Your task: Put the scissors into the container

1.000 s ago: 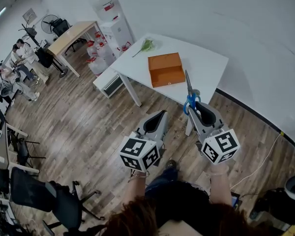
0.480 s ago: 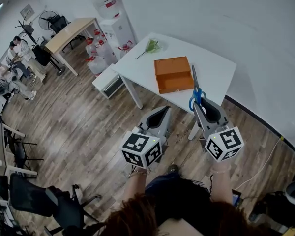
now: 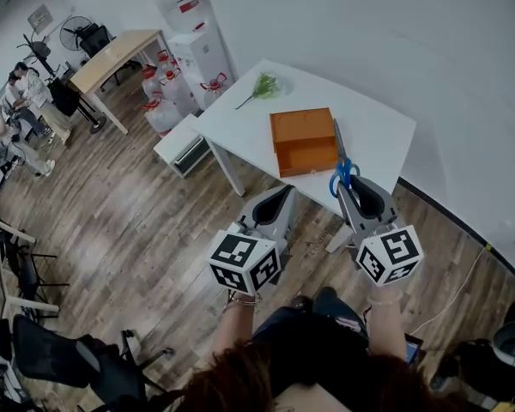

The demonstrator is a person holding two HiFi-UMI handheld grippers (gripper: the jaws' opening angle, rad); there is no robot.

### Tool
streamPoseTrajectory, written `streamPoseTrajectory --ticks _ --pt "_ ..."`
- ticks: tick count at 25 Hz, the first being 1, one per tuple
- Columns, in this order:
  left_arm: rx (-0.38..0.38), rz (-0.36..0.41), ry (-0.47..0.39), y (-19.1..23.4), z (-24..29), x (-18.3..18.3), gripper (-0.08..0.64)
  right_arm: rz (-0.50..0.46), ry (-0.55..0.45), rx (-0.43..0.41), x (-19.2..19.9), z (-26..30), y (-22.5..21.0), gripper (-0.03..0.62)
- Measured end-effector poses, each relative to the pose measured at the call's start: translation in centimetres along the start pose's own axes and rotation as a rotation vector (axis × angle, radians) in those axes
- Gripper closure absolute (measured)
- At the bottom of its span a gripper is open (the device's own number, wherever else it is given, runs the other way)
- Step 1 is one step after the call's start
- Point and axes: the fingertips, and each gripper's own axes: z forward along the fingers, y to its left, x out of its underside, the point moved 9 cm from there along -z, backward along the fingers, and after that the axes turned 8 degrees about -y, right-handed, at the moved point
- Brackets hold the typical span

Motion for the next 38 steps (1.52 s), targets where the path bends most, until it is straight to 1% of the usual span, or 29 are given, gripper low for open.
streamPoseTrajectory --ticks 7,15,24,30,38 --pt "-0.013 -0.013 0.003 2.0 2.7 0.4 0.545 -0.038 0.027 -0.007 1.0 3.1 -2.2 0.518" --pt "-0.047 -0.007 0.003 4.5 7.0 0.4 0.545 -0.082 0.077 -0.062 2.5 7.3 -5.9 0.518" --pt "-0.089 0.014 -0.005 6.7 12.4 -0.2 0.545 -0.19 0.179 -0.174 4.7 11.6 -10.2 0.518" --pt "-0.137 0.013 -0.008 8.0 15.9 -0.6 0.545 -0.221 0.244 -0.258 6.2 14.6 -12.8 0.518" --pt "-0.202 0.019 -0.016 10.3 18.5 -0.7 0.545 -0.301 0.327 -0.376 9.6 18.3 -14.4 0.518"
